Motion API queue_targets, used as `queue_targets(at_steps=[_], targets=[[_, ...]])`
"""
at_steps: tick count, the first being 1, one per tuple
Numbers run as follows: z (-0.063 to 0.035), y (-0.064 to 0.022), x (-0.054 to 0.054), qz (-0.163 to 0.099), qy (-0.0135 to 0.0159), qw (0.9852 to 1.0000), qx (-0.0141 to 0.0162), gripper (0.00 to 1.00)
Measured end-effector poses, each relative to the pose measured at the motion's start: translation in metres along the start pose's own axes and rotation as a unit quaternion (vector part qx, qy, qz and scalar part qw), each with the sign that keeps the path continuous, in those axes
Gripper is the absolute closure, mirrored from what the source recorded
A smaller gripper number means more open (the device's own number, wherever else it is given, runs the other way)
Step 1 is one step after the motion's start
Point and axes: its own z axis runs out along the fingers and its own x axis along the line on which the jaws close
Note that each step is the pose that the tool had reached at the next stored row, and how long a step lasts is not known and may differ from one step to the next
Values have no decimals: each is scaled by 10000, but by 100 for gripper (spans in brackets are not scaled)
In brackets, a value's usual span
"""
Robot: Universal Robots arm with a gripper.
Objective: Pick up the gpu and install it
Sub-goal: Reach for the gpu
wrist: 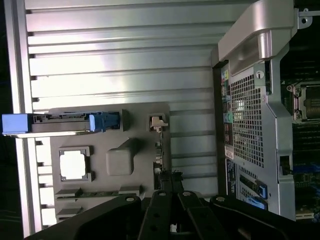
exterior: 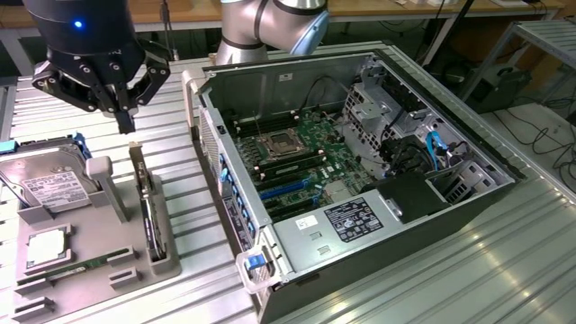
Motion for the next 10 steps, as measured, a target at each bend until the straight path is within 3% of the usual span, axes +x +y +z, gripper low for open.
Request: queue_targets(at_steps=[5, 10], targets=[[4, -36, 76, -20, 1, 10000, -1, 89], [3, -39, 85, -24, 1, 10000, -1, 89]])
